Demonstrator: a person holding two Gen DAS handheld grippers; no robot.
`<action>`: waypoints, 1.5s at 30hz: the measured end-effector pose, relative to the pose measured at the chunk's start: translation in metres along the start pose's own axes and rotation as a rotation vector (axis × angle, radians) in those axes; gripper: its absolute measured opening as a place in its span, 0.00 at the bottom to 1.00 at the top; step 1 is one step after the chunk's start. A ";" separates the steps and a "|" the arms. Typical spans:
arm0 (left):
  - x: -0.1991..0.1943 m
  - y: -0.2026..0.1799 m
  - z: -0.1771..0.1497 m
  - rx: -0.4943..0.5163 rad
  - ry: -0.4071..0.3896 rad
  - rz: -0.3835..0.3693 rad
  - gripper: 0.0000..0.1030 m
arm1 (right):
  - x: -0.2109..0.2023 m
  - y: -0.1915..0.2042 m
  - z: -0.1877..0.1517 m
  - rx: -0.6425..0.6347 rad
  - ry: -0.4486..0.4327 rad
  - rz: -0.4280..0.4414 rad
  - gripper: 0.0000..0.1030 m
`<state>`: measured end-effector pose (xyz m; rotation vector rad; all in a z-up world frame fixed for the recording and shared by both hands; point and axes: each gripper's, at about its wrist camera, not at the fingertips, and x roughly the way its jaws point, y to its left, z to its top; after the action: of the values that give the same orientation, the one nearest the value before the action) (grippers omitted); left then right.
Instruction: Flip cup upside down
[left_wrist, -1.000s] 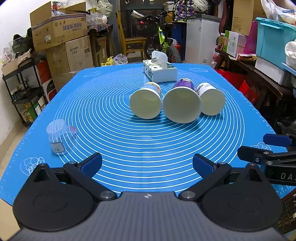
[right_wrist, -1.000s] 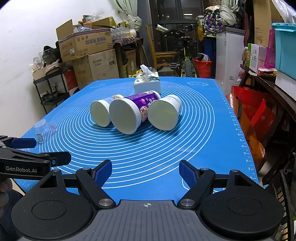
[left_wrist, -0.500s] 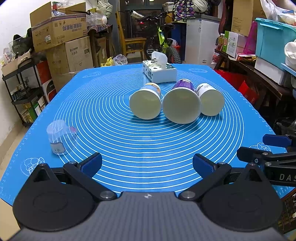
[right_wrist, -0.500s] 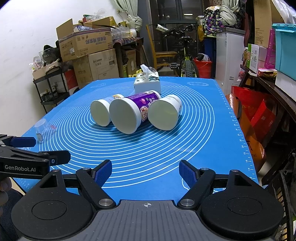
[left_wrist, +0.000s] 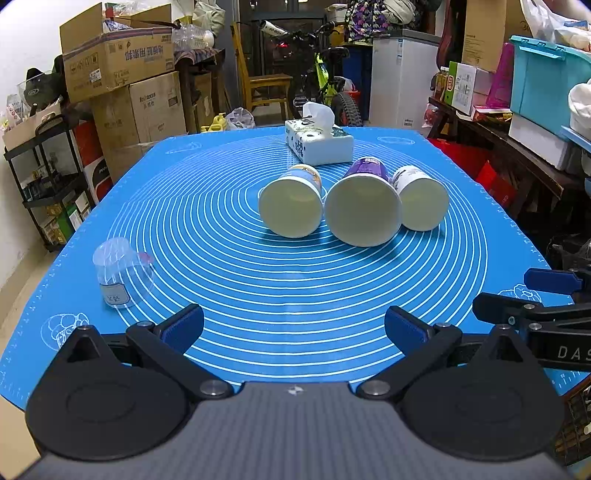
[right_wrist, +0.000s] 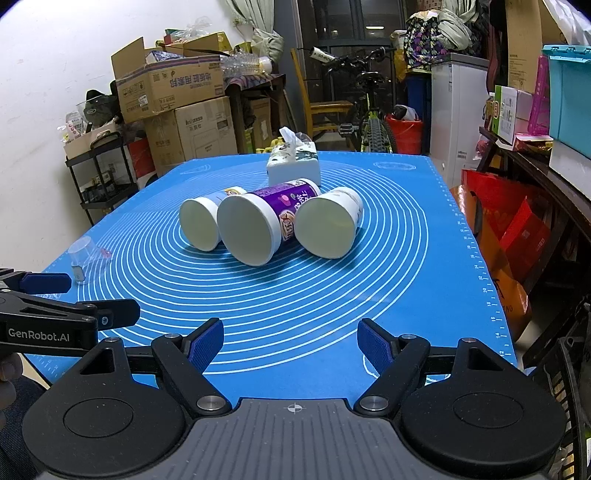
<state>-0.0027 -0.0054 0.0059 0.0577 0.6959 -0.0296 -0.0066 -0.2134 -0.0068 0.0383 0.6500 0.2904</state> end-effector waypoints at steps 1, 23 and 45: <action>0.000 0.000 0.000 0.000 0.000 0.000 1.00 | 0.000 0.000 0.000 0.000 0.000 0.000 0.80; 0.027 0.019 0.040 -0.009 -0.063 0.009 1.00 | 0.020 -0.013 0.021 0.024 -0.043 -0.011 0.80; 0.159 0.021 0.125 0.025 0.117 -0.022 0.99 | 0.059 -0.031 0.038 0.052 -0.039 -0.048 0.80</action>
<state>0.2007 0.0068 0.0008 0.0760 0.8130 -0.0560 0.0691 -0.2243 -0.0155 0.0780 0.6191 0.2264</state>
